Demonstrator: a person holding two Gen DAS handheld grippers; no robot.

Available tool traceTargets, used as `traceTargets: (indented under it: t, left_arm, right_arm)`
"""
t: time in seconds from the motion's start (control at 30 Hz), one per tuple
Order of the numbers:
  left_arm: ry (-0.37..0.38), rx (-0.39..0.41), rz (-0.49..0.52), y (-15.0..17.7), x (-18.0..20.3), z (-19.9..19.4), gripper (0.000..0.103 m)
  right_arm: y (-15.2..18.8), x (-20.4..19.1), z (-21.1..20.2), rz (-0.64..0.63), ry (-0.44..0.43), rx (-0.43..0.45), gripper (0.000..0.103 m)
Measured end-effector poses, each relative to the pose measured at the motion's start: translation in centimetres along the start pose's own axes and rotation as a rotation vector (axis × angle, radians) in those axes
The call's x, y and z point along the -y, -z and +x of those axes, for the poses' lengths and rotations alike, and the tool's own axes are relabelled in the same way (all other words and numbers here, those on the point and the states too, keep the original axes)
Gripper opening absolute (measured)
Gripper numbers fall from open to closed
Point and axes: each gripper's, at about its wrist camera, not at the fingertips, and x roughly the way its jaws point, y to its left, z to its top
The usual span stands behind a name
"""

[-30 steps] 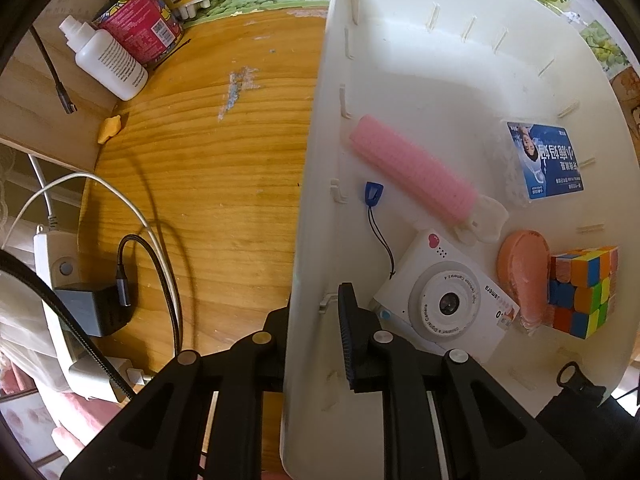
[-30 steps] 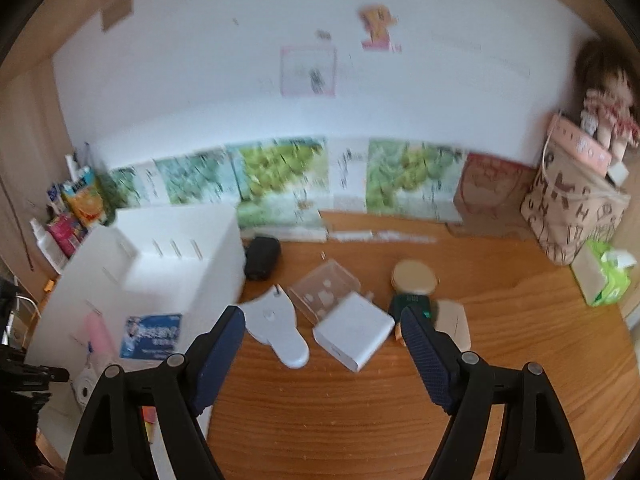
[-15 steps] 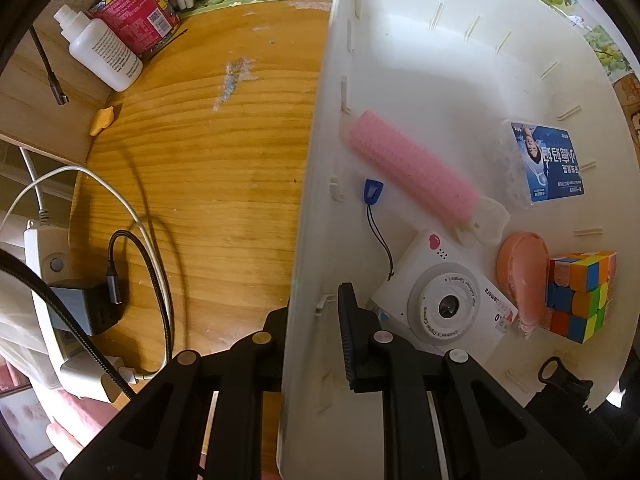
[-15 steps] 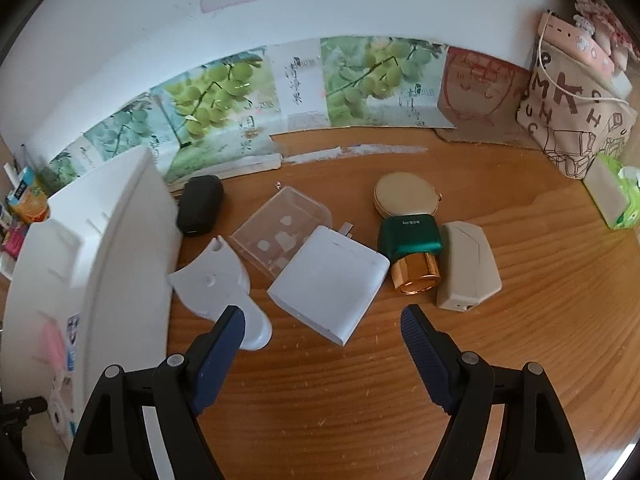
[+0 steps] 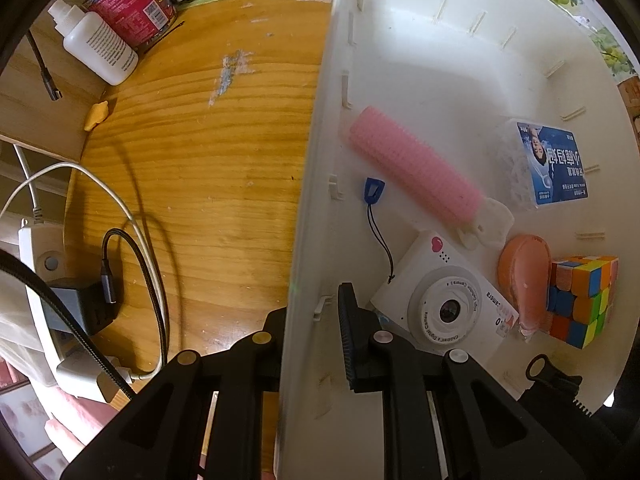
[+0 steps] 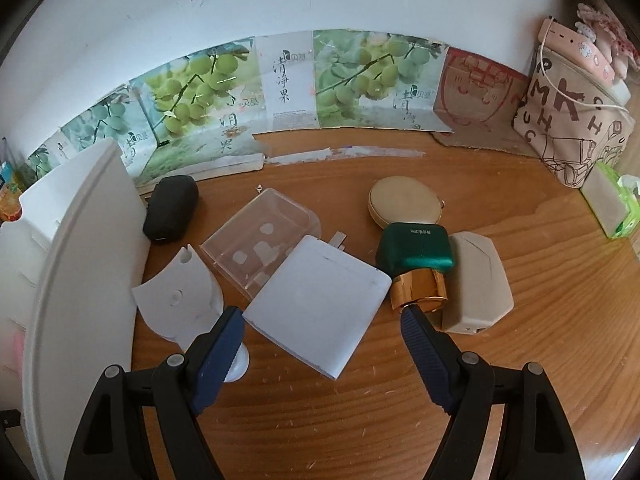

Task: Organize rigid objects
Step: 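Withdraw the right gripper toward the white charger and clear box, then grasp the white square box with the right gripper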

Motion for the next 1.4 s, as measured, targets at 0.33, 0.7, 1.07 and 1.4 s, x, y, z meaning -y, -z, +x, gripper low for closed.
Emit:
traceTargets:
  t: [0.33,0.7,1.07,1.4]
  left_arm:
    - [0.009,-0.007,-0.015,0.0,-0.9,0.4,0.017]
    - [0.014,-0.005,-0.018,0.0,-1.1,0.3,0.017]
    - [0.017,0.002,-0.025,0.5,-1.5,0.4,0.017]
    - [0.027,0.015,-0.040,1.3,-2.0,0.1,0.017]
  right_arm:
    - [0.0,-0.1,0.4,-0.016,-0.013,0.029,0.074]
    - [0.5,-0.5,-0.1,-0.015,-0.019,0.016,0.071]
    - [3.1,-1.2,-2.4,0.020,-0.103,-0.014,0.071]
    - [5.2,-1.6,-4.5,0.051,-0.206,-0.032,0.071]
